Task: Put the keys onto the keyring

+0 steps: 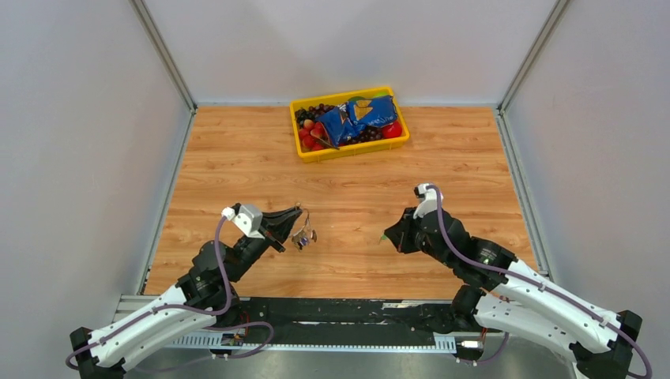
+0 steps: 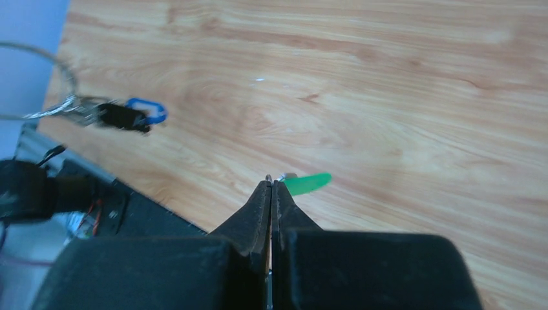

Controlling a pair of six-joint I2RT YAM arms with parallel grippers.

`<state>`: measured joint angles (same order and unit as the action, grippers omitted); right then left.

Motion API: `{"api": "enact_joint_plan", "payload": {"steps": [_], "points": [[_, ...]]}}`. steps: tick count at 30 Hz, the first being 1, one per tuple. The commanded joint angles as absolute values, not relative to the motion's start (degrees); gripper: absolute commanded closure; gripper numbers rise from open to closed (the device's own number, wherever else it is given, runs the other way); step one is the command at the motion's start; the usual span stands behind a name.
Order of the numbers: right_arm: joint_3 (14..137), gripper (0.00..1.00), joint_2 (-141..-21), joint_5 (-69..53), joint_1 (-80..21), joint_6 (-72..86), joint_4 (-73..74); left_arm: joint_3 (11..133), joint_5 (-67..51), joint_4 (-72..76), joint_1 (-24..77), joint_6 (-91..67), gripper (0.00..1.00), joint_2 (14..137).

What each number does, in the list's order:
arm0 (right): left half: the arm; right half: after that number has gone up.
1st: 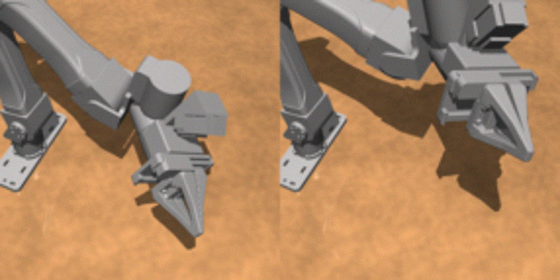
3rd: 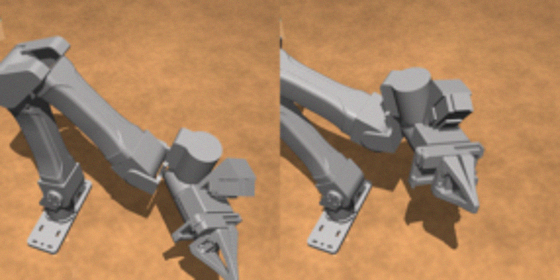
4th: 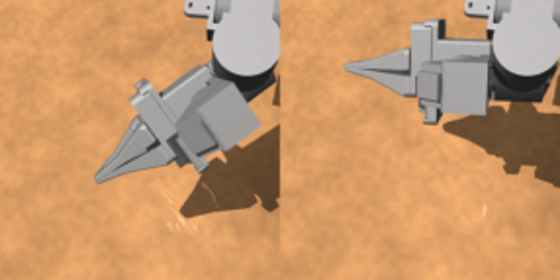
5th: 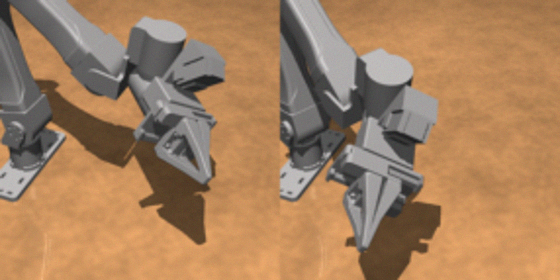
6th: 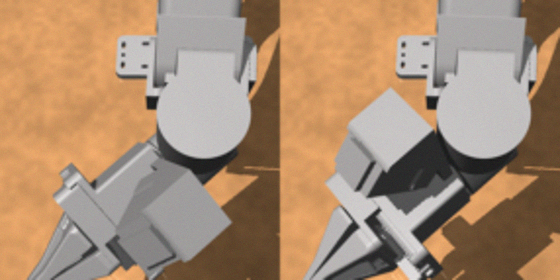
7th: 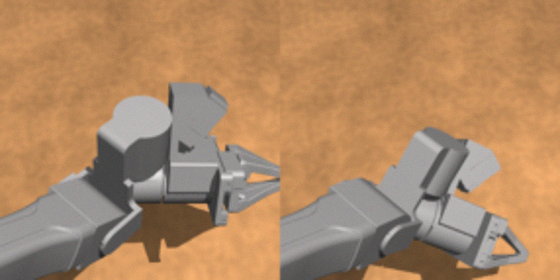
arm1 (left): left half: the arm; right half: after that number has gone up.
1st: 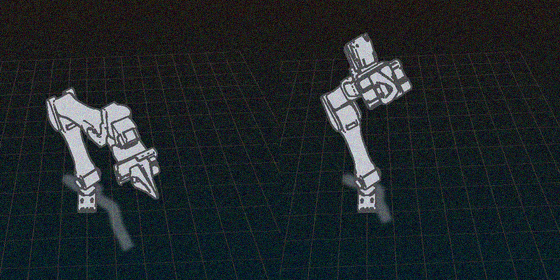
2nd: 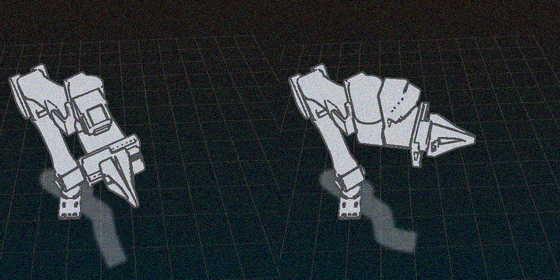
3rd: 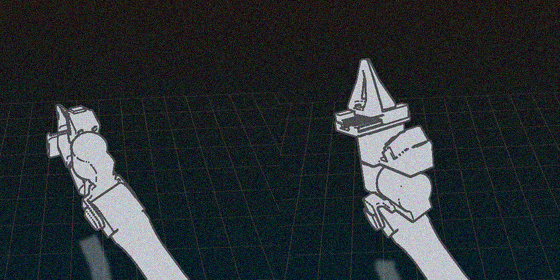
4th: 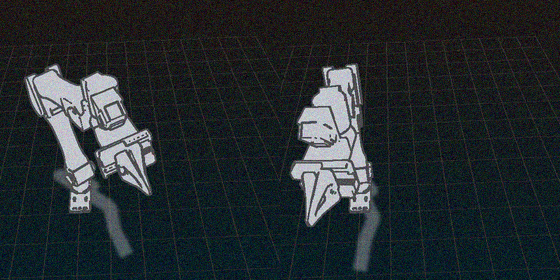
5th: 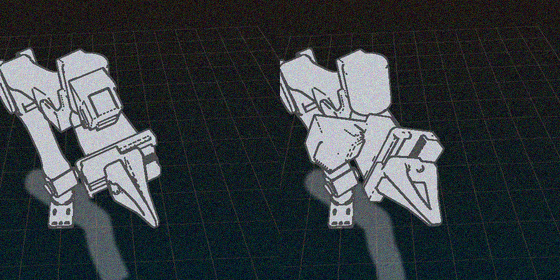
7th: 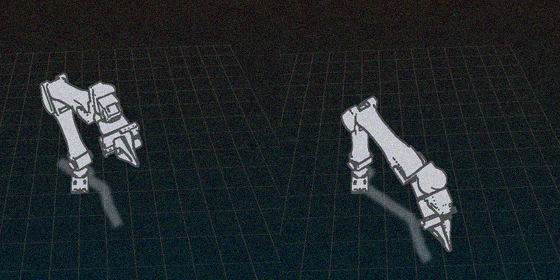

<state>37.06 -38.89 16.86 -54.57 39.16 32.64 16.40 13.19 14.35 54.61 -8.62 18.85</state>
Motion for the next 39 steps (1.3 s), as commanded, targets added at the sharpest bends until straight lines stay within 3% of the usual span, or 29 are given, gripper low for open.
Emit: {"api": "enact_joint_plan", "payload": {"steps": [1, 8, 17, 39], "points": [[42.25, 1.00, -41.12, 0.46, -54.76, 30.85, 22.51, 17.14, 11.09, 17.73, 54.49, -8.60, 1.00, 17.46], [44.35, 1.00, -46.71, -14.66, -54.82, 31.61, 13.19, 16.38, 7.70, 19.09, 54.44, -8.19, 1.00, 15.66], [40.70, 1.00, -47.29, -16.45, -54.97, 38.96, -3.02, 15.27, 3.42, 21.19, 54.41, -8.00, 1.00, 13.73], [27.37, 1.00, -49.19, 11.22, -67.60, 53.78, -34.61, 13.82, 2.68, 23.79, 54.43, -8.06, 0.99, 12.28]]}}
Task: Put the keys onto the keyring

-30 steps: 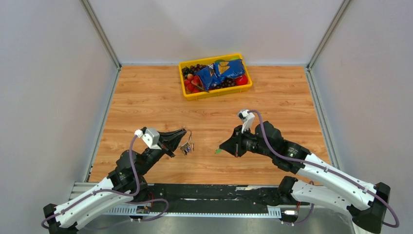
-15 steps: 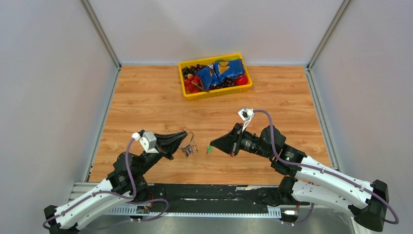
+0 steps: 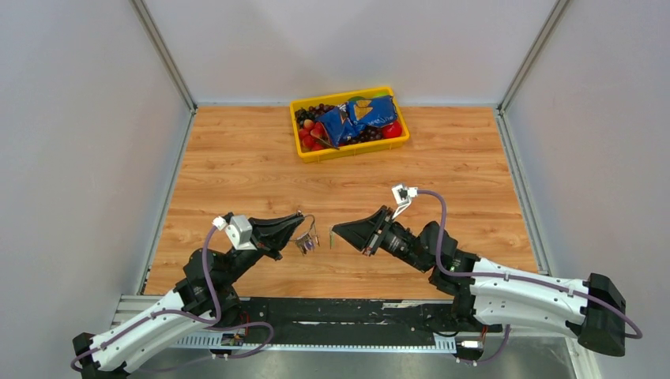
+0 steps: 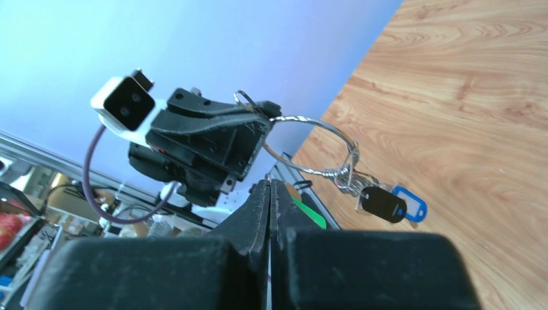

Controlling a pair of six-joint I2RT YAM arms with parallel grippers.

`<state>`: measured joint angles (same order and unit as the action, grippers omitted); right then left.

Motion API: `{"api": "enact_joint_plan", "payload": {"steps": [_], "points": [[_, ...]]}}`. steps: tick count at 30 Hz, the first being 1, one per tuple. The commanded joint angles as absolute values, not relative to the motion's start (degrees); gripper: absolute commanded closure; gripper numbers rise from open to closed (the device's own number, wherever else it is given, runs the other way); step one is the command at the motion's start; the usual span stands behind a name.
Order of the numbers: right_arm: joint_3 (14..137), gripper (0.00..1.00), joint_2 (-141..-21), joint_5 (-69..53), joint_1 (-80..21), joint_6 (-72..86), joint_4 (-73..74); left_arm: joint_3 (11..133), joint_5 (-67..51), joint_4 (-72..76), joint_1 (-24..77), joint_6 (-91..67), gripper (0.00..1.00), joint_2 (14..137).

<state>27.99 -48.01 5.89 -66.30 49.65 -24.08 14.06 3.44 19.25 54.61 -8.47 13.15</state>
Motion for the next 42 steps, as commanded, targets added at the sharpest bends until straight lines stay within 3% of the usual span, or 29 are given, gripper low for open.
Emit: {"api": "enact_joint_plan", "payload": {"steps": [1, 42], "points": [[27.31, 1.00, -49.83, 11.46, -67.97, 54.67, -35.64, 13.74, 2.65, 23.94, 54.46, -7.97, 0.99, 12.17], [35.75, 1.00, -71.60, 13.56, -68.94, 67.03, -50.91, 6.53, 7.33, 36.15, 54.48, -0.08, 0.99, 11.32]]}}
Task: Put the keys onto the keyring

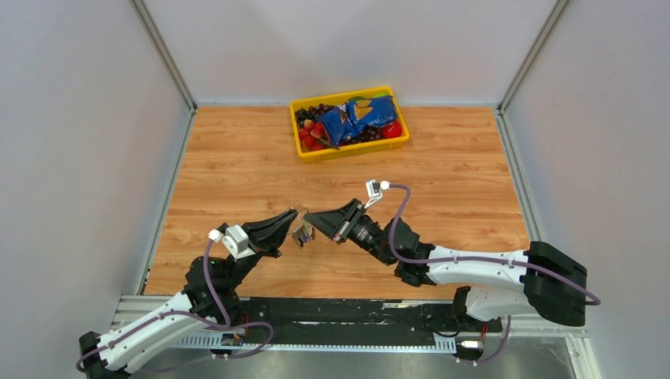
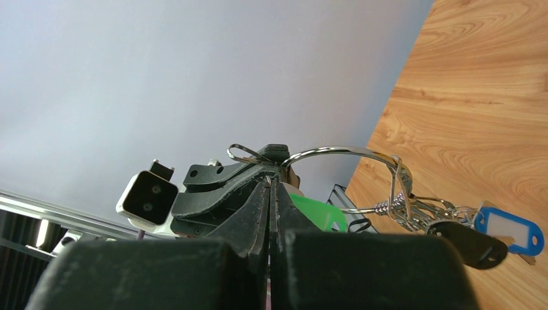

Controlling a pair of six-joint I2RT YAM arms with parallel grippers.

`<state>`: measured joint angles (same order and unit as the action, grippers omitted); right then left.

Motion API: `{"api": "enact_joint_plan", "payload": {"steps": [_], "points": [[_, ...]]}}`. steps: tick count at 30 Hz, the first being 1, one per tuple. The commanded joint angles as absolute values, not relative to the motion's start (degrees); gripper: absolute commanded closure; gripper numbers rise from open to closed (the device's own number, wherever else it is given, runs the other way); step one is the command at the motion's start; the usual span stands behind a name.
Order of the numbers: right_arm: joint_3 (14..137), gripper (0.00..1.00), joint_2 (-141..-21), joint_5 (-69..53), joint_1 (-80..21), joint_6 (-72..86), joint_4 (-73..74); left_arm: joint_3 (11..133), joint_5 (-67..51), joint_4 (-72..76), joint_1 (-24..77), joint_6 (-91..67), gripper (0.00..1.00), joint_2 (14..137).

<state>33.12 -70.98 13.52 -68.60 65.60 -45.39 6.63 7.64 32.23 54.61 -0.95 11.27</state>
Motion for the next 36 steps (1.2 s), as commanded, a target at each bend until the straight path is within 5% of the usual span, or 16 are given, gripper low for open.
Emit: {"api": "enact_joint_plan", "payload": {"steps": [1, 36], "points": [[35.89, 1.00, -71.79, 13.43, -68.98, 66.97, -51.21, 6.52, 7.19, 36.09, 54.49, -0.09, 0.99, 11.29], [37.00, 1.00, -76.68, 12.66, -68.35, 69.29, -56.22, 6.72, 4.87, 35.18, 54.47, -0.03, 0.99, 10.92]]}}
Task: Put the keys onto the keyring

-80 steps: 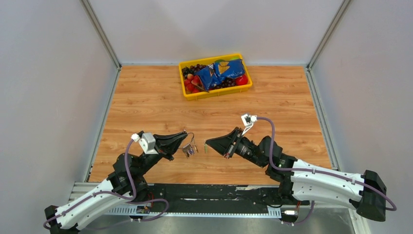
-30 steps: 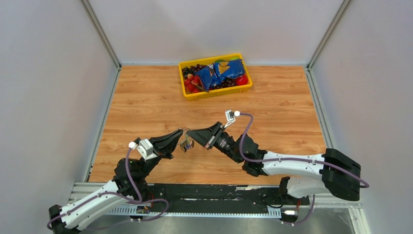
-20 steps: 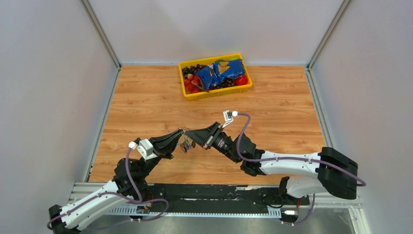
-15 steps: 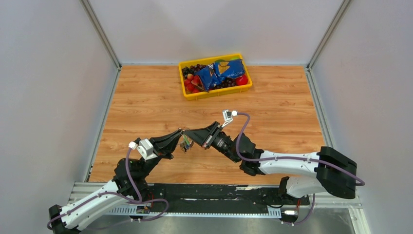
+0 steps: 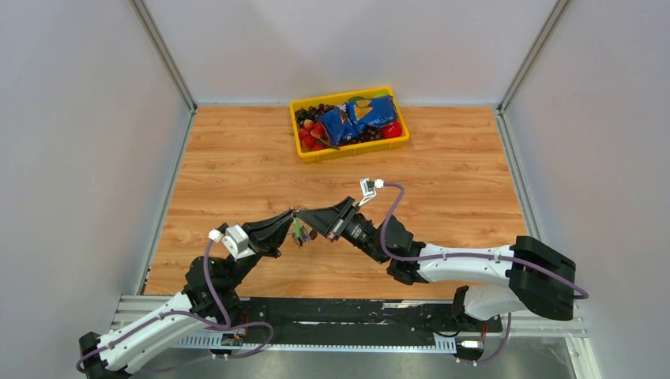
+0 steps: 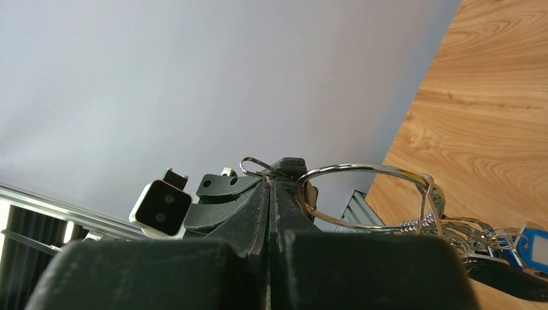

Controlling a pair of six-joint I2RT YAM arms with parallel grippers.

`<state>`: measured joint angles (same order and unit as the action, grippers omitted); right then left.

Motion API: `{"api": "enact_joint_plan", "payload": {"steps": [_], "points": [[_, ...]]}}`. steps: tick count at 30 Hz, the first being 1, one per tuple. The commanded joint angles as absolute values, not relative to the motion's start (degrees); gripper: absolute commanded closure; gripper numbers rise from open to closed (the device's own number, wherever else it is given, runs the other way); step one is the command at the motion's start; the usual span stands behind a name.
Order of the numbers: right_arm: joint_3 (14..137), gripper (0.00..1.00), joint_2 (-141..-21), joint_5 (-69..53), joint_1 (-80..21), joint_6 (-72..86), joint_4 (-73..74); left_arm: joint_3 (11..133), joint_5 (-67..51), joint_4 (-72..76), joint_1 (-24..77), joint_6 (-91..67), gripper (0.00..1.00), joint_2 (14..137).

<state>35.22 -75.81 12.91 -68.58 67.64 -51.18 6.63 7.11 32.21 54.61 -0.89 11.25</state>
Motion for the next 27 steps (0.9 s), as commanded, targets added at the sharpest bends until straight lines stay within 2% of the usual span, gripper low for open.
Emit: {"api": "enact_joint_plan", "payload": {"steps": [1, 27], "points": [[36.96, 1.00, -76.93, 12.55, -68.34, 69.34, -56.76, 6.75, 4.73, 35.17, 54.44, -0.06, 0.99, 11.01], [36.83, 1.00, -77.21, 10.82, -66.23, 69.70, -59.23, 6.50, 0.73, 36.47, 54.46, -0.88, 0.99, 12.39]]}}
